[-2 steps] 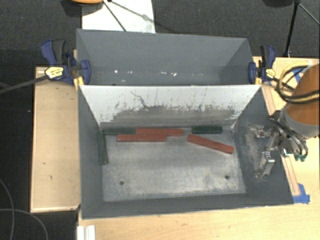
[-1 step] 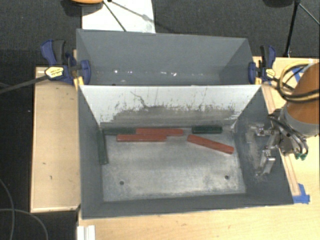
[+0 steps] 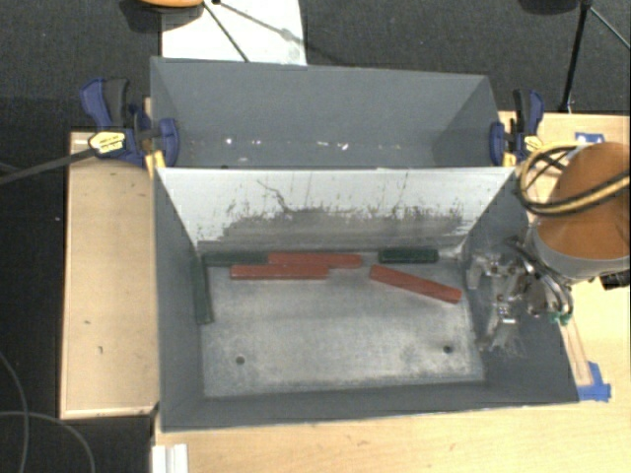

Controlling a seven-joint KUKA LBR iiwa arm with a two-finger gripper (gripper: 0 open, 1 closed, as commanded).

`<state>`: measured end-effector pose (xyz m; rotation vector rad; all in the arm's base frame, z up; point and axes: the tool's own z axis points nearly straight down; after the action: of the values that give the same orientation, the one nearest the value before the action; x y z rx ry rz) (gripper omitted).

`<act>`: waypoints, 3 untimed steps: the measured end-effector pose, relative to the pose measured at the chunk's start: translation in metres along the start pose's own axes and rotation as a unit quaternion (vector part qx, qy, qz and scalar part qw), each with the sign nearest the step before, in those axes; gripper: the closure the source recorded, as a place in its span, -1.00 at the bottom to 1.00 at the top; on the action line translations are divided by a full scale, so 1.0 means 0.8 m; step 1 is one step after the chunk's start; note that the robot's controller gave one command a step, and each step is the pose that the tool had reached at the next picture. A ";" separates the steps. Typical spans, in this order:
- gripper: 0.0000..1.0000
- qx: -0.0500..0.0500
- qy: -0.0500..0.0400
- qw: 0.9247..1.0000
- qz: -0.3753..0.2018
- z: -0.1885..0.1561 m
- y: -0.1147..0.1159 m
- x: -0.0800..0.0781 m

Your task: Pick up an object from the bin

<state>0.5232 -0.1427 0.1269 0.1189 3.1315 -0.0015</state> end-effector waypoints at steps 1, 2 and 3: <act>-1.00 0.000 0.003 0.995 0.104 0.056 0.017 0.006; -1.00 0.000 0.003 0.999 0.048 0.067 0.019 -0.052; -1.00 0.000 0.001 0.993 0.119 0.068 0.033 -0.067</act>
Offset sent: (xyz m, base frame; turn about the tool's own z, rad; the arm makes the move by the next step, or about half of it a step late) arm 0.0622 0.0108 -0.0568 0.0632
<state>0.5791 -0.1205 0.0728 0.4924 3.0977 0.0013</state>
